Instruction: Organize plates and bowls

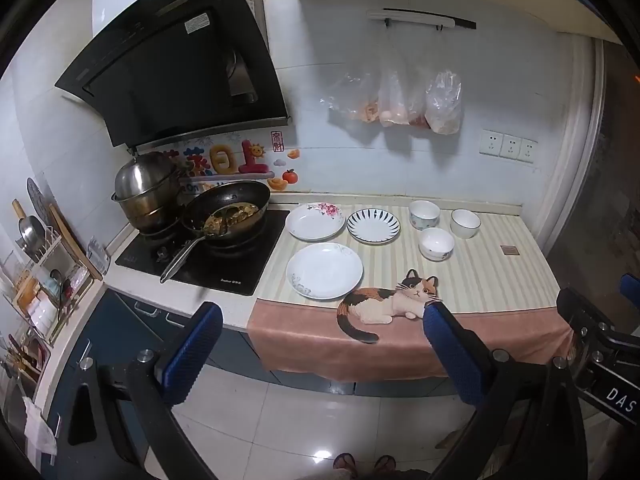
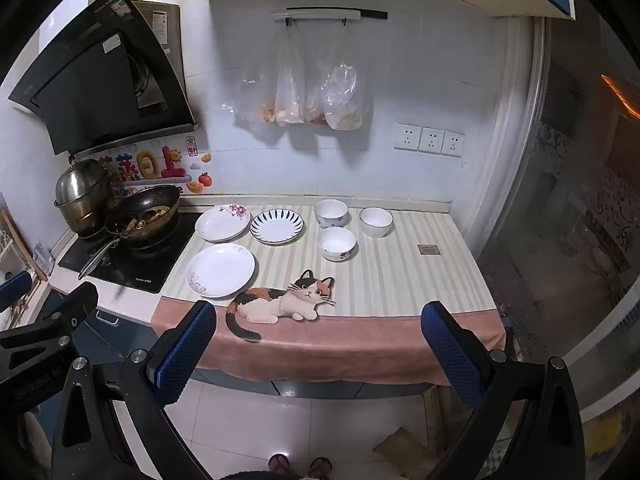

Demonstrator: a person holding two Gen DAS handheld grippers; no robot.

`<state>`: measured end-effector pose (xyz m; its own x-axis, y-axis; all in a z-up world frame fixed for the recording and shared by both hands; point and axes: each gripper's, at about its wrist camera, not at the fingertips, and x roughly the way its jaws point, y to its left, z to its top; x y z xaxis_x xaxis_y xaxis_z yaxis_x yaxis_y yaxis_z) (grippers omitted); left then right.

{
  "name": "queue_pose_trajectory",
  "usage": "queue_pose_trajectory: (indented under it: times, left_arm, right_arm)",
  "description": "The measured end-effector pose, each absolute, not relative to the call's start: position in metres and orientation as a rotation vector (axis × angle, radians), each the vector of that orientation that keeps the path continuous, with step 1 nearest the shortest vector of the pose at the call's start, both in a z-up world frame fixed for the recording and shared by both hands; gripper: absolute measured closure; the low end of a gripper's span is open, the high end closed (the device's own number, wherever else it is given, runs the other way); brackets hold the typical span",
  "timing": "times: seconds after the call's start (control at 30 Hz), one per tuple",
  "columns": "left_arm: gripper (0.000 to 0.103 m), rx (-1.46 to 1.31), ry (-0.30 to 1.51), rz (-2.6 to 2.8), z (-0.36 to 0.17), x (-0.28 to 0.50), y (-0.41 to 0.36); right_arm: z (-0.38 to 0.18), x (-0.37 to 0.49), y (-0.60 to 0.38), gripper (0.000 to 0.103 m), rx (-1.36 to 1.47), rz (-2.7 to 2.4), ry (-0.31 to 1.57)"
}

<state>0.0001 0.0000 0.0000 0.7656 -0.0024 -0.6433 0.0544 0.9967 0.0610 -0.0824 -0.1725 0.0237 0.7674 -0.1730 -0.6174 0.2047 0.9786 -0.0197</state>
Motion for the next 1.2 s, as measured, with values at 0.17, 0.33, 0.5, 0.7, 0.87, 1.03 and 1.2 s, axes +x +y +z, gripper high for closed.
queue_pose_trajectory:
  times: [0.17, 0.33, 0.5, 0.7, 0.87, 1.03, 1.2]
  left_arm:
    - [0.000, 0.076, 0.696, -0.032, 0.000, 0.000, 0.000]
    - [0.000, 0.079, 0.697, -0.031, 0.000, 0.000, 0.000]
    - [0.000, 0.083, 0.697, -0.031, 0.000, 0.000, 0.000]
    - [0.000, 0.081, 0.698, -0.034, 0.002, 0.000, -0.002]
    - [0.000, 0.079, 0.700, -0.035, 0.010, -0.003, -0.009]
    - [0.000, 0.079, 0.699, -0.036, 0.009, -0.003, -0.008]
    - [0.000, 0.076, 0.698, -0.035, 0.009, -0.003, -0.008]
  right_arm:
    - [0.025, -0.083, -0.172, 0.000, 0.045, -0.204, 0.647]
    - [0.029, -0.083, -0.175, 0.000, 0.044, -0.203, 0.644]
    - [0.029, -0.082, -0.177, 0.000, 0.046, -0.204, 0.650]
    - [0.023, -0.088, -0.176, 0.000, 0.044, -0.206, 0.645]
    - [0.023, -0.086, -0.172, 0.000, 0.036, -0.206, 0.644]
    - [0.027, -0.085, -0.178, 0.000, 0.035, -0.209, 0.643]
    - [0.028, -0.085, -0.174, 0.000, 0.029, -0.208, 0.644]
